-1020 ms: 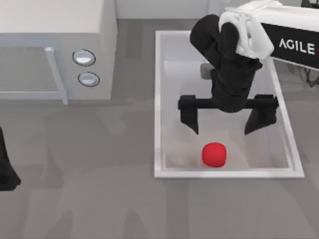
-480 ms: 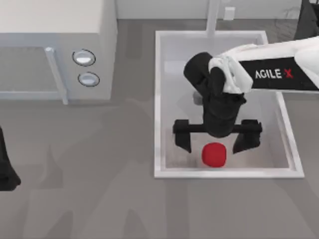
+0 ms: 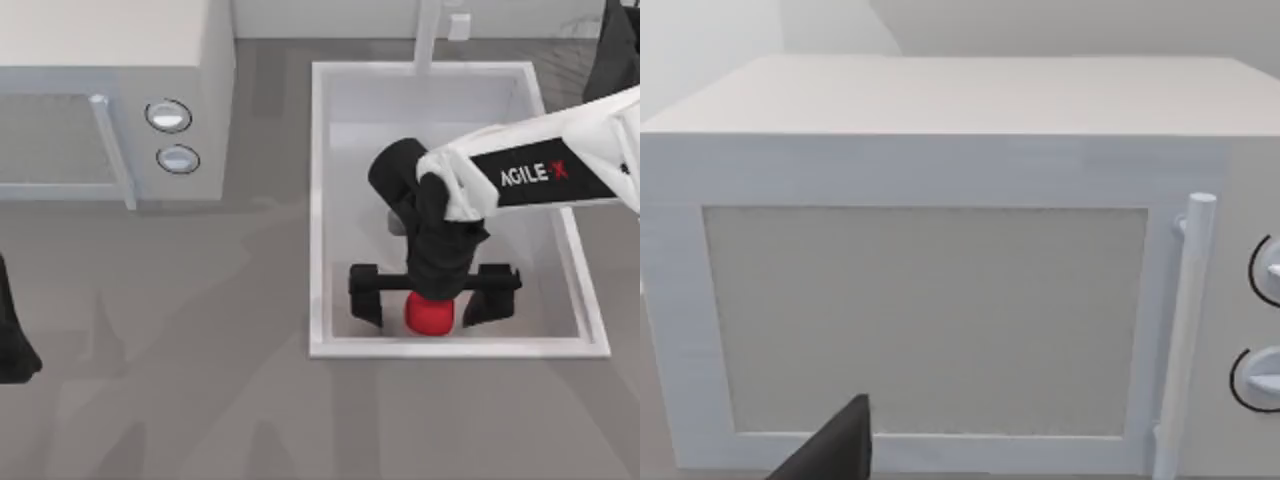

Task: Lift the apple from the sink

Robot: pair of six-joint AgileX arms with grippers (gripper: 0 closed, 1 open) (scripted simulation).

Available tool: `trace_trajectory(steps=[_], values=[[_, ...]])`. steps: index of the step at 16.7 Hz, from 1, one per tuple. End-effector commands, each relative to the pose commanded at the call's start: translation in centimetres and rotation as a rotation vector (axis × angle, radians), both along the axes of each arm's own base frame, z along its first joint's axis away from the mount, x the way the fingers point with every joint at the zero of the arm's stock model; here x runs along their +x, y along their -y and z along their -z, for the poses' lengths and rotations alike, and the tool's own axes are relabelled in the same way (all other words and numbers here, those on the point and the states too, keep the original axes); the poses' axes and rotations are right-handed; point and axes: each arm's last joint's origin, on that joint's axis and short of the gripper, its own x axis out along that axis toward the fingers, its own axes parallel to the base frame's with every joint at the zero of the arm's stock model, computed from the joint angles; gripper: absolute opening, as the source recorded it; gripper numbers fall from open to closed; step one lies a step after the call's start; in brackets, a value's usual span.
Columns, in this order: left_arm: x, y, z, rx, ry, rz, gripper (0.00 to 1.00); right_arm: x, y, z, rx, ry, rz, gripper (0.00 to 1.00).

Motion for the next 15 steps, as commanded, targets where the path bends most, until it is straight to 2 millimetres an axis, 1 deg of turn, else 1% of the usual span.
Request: trace_trajectory(steps=[1, 14, 15], values=[[0.00, 0.00, 0.00, 0.000, 0.000, 0.000, 1.00, 0.00, 0.00, 0.00, 0.000, 0.000, 0.000, 1.00], [0.00, 0.00, 0.00, 0.000, 0.000, 0.000, 1.00, 0.00, 0.00, 0.00, 0.000, 0.000, 0.000, 0.02], [0.00, 0.00, 0.00, 0.000, 0.000, 0.000, 1.00, 0.00, 0.00, 0.00, 0.000, 0.000, 0.000, 0.00]])
